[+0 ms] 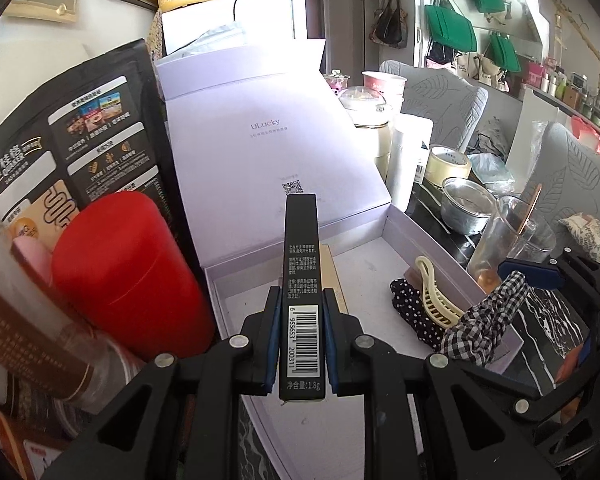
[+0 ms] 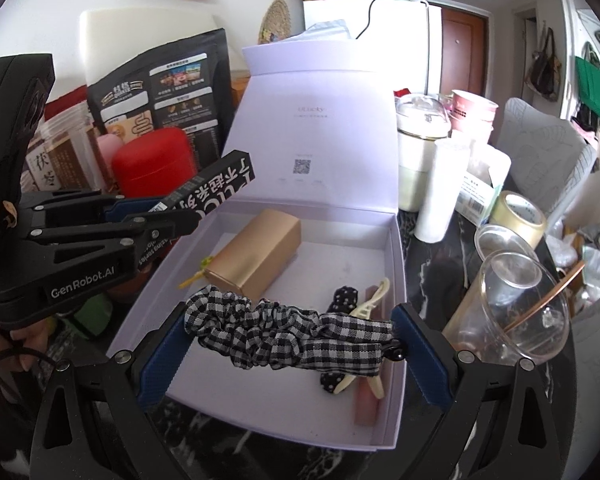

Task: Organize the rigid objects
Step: 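Release the scrunchie with the right tool while the left tool lowers the black box inside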

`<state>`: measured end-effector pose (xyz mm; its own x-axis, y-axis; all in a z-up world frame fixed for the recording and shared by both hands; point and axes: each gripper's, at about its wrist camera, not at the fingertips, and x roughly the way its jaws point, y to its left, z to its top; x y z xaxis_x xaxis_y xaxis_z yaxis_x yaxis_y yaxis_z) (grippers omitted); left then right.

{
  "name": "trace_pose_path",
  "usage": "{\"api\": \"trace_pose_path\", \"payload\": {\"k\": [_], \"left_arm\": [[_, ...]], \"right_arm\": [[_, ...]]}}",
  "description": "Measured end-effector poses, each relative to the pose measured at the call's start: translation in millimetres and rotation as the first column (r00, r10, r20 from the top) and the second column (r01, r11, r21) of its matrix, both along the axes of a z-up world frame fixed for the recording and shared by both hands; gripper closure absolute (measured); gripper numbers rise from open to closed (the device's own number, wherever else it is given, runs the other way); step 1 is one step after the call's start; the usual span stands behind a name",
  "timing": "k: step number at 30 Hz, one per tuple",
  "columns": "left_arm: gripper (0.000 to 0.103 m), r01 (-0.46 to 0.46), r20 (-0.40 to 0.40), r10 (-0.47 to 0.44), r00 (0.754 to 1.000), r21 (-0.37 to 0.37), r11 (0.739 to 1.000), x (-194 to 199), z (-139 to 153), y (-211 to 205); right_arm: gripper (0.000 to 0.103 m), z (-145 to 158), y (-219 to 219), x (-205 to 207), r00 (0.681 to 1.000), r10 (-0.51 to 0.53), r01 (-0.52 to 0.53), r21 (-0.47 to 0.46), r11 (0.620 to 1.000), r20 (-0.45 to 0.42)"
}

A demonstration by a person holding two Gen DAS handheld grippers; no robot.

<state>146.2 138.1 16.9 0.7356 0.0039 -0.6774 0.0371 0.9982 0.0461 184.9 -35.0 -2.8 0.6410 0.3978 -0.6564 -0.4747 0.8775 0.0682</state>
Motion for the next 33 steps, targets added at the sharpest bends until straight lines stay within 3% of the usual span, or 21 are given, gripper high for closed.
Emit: {"api": "trace_pose_path", "payload": {"k": [6, 14, 18, 33], "left_arm": [[0.084, 0.008, -0.014, -0.008, 1.0, -0.021, 1.0, 14.0, -5.7, -1.5], [0.084, 0.003, -0.114, -0.012, 0.993, -0.08, 0.997, 24.7, -14.6, 0.8], [0.084, -0.022, -0.115, 0.016, 0.993, -0.053, 0.998, 23.0, -13.8, -0.9], [0.084, -0.027, -0.069, 0.023, 0.997, -0.058, 0.998, 2.6, 12.8, -1.0]], "right_arm": [[0.004, -5.9, 1.7, 7.9, 1.0, 0.002, -0.003, -0.022, 1.0, -0.009], [0.002, -8.4, -1.0, 8.4, 1.0, -0.023, 0.023, -0.06, 0.998, -0.013], [0.002, -5.0, -2.6, 4.3, 0.999, -0.032, 0.032, -0.066, 0.997, -0.003], [0.002, 15.7, -2.3, -16.4, 0.998, -0.03, 0.033, -0.065, 0.997, 0.048]]}}
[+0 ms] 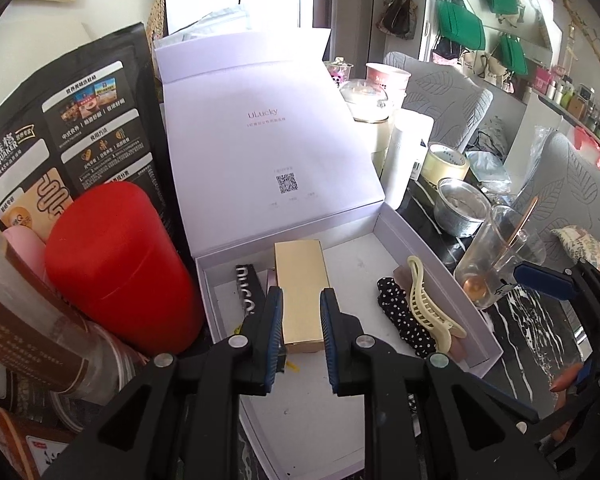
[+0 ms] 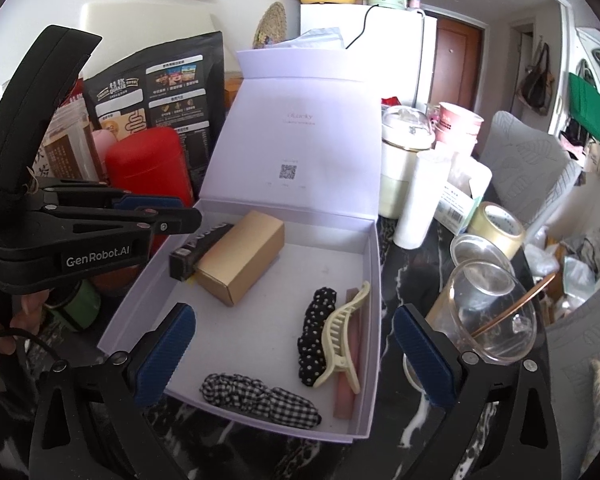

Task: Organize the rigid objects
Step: 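Release the scrunchie with the right tool while the left tool lowers the black box inside, then open the left tool releasing the black box and withdraw both tools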

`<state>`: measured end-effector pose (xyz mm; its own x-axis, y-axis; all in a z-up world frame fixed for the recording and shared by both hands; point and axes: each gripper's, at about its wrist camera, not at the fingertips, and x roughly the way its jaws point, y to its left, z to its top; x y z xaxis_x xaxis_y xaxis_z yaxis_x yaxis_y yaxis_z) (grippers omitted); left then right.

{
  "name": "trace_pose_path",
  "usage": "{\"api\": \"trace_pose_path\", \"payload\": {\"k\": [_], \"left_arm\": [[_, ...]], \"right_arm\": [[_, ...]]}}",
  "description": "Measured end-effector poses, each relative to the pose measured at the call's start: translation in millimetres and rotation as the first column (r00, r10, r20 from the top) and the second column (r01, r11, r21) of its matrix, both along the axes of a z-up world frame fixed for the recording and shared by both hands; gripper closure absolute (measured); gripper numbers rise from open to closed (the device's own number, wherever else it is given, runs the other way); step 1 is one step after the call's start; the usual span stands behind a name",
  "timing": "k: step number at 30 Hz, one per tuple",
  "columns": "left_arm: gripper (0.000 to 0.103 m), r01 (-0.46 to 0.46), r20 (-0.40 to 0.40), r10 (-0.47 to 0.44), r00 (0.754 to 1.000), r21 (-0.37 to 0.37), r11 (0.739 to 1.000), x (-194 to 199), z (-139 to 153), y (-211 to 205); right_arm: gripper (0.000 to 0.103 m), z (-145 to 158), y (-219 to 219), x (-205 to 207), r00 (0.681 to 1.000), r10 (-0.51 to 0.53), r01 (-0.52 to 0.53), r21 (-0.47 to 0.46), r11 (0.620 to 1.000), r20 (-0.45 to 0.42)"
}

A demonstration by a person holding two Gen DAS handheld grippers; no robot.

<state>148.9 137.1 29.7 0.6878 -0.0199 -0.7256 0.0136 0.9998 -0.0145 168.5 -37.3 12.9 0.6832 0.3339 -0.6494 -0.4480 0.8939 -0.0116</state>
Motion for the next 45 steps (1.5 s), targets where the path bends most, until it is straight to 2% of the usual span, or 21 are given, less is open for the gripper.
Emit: {"api": "trace_pose_path", "payload": {"k": [18, 33, 35, 36, 37, 38, 45], "left_arm": [[0.084, -0.015, 0.1, 0.011, 0.995, 0.042, 0.999, -40.4, 44.5, -7.0], [0.083, -0.013, 0.145, 0.004, 0.989, 0.064, 0.998, -87.8, 65.1, -10.0], [0.07, -0.019, 0.149, 0.009, 0.989, 0.065, 0.998, -94.9, 66.9, -9.9], [0.045, -0.02, 0.151, 0.01, 0.989, 0.065, 0.998, -96.9, 67.2, -10.1], [0.009, -0.019, 0.156, 0.009, 0.988, 0.062, 0.998, -100.6, 68.1, -9.9], [0.0, -0.018, 0.166, 0.008, 0.986, 0.059, 0.998, -105.2, 68.7, -10.0], [0.0, -0.039, 0.18, 0.028, 0.983, 0.056, 0.998, -140.3, 67.1, -14.2]], "right_arm": [[0.002, 42.4, -1.5, -35.1, 0.995, -0.03, 0.03, 0.002, 1.0, 0.096], [0.002, 65.3, -15.3, -76.0, 0.985, -0.077, 0.075, 0.017, 0.997, 0.157], [0.002, 66.6, -17.6, -81.0, 0.984, -0.082, 0.08, 0.022, 0.997, 0.159], [0.002, 67.2, -18.1, -83.3, 0.984, -0.085, 0.082, 0.023, 0.996, 0.16], [0.002, 67.8, -19.0, -87.0, 0.983, -0.089, 0.086, 0.024, 0.996, 0.162], [0.002, 67.8, -19.4, -88.9, 0.982, -0.091, 0.088, 0.023, 0.996, 0.163], [0.002, 64.3, -25.9, -115.6, 0.982, -0.108, 0.105, 0.029, 0.994, 0.157]]}}
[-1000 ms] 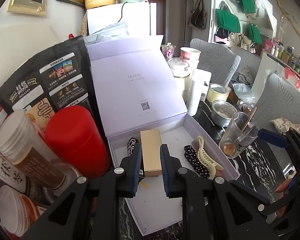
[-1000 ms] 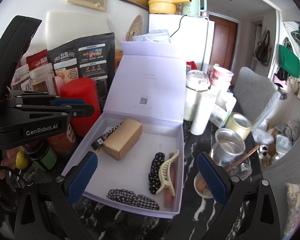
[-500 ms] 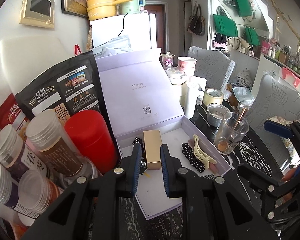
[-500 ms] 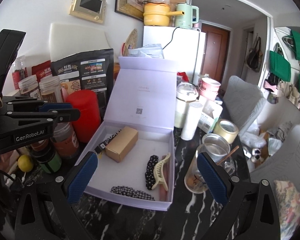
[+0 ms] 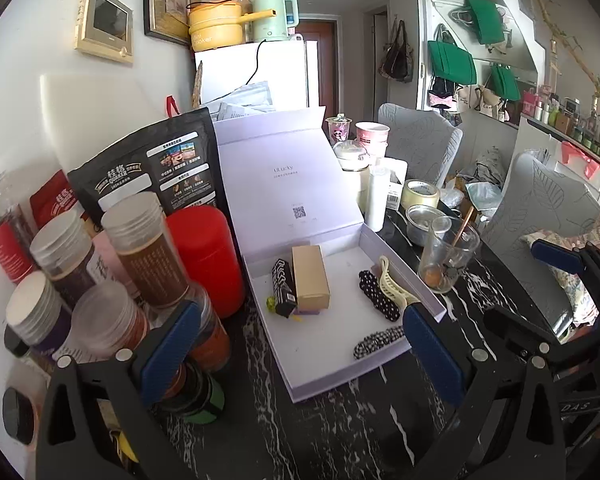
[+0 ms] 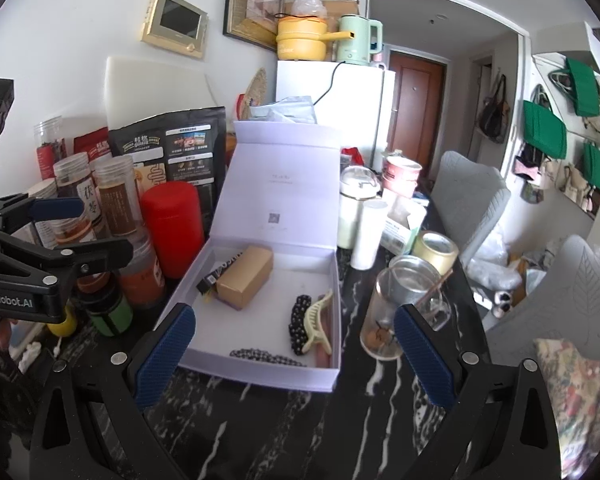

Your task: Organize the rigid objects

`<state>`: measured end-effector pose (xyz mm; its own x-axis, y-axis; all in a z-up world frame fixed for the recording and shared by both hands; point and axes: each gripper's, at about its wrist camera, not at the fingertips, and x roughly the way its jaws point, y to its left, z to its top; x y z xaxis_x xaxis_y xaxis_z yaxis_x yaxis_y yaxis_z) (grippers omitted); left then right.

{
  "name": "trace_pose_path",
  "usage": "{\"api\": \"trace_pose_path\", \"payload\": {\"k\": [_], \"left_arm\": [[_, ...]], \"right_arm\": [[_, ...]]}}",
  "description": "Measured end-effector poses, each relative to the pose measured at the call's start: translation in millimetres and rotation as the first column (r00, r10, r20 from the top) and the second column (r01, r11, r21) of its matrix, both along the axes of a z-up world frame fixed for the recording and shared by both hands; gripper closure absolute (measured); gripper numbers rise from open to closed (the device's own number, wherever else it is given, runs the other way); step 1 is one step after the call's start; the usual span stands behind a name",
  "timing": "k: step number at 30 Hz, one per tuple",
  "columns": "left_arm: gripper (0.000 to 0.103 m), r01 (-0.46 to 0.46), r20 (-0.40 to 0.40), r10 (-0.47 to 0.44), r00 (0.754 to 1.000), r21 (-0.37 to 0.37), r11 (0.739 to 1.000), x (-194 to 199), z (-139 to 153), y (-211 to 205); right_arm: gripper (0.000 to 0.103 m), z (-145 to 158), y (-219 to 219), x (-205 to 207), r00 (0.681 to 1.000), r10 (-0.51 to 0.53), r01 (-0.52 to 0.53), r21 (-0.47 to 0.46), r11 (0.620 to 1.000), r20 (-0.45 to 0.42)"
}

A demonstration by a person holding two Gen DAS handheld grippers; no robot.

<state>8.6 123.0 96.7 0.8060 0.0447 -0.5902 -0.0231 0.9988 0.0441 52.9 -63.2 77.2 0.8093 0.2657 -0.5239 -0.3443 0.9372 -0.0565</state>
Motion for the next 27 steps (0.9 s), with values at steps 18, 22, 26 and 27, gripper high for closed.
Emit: {"api": "trace_pose_path", "payload": {"k": [18, 22, 26, 27], "left_arm": [[0.0, -0.048, -0.012, 0.048, 0.999, 0.002, 0.999, -70.8, -18.6, -4.1], [0.0, -0.058, -0.02, 0.058, 0.998, -0.004, 0.998, -80.2, -24.3, -2.8], [0.0, -0.081, -0.021, 0.082, 0.996, 0.02, 0.996, -90.6, -29.6, -3.5], [0.0, -0.082, -0.021, 0.082, 0.996, 0.022, 0.996, -92.3, -30.4, -3.7]], "right_arm": [[0.001, -6.2, 1.5, -67.1, 1.0, -0.015, 0.015, 0.01, 1.0, 0.011], [0.001, -9.6, 5.3, -78.5, 1.0, -0.024, 0.024, 0.008, 1.0, 0.006], [0.001, -13.5, 8.4, -87.9, 1.0, -0.024, 0.024, 0.014, 1.0, 0.0], [0.001, -14.4, 8.8, -89.9, 1.0, -0.024, 0.024, 0.016, 1.0, -0.001]]}}
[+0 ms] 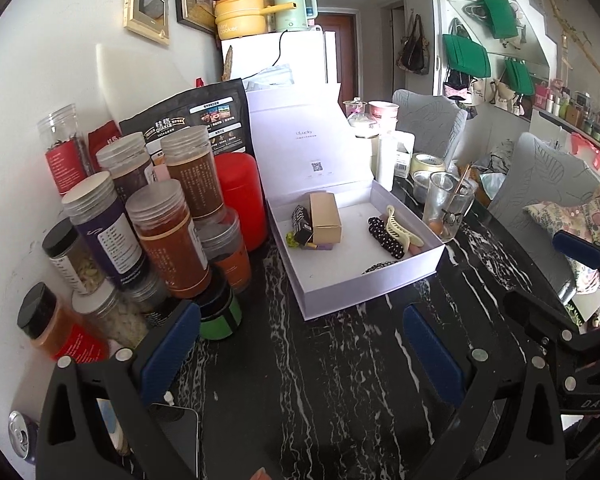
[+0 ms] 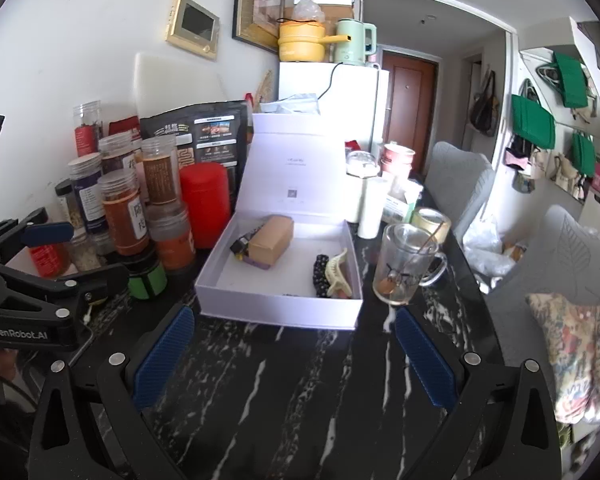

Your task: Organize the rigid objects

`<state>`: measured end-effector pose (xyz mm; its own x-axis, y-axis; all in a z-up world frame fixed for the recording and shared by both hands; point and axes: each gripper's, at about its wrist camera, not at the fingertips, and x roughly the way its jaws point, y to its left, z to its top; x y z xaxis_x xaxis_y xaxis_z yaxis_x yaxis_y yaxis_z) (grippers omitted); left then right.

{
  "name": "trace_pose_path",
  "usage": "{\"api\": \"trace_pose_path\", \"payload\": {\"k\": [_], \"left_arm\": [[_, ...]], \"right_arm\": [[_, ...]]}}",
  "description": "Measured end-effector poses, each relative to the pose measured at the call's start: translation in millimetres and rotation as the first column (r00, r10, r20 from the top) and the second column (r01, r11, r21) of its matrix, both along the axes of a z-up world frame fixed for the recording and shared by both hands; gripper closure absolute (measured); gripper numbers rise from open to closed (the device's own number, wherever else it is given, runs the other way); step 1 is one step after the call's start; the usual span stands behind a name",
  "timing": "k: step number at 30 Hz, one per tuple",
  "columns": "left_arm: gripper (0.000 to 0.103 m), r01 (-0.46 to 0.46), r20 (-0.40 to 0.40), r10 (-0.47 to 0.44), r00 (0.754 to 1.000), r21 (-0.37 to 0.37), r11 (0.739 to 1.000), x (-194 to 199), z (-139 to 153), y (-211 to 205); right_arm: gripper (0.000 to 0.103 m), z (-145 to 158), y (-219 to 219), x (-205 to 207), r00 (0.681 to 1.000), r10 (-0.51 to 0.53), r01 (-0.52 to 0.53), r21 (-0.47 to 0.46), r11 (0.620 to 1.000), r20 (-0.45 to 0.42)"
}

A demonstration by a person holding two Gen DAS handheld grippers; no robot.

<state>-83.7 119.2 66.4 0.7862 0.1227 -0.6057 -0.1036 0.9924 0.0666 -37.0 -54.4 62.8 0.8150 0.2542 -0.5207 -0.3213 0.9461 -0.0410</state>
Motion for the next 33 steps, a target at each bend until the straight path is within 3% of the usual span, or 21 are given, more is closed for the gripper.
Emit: {"api": "trace_pose_path", "payload": {"k": [33], "left_arm": [[0.0, -0.02, -0.024, 0.02, 1.0, -0.013, 1.0, -1.8, -11.8, 1.7]], "right_arm": [[0.001, -7.9, -0.3, -7.1, 1.0, -0.015, 0.015, -0.004, 1.0, -0.012]]}}
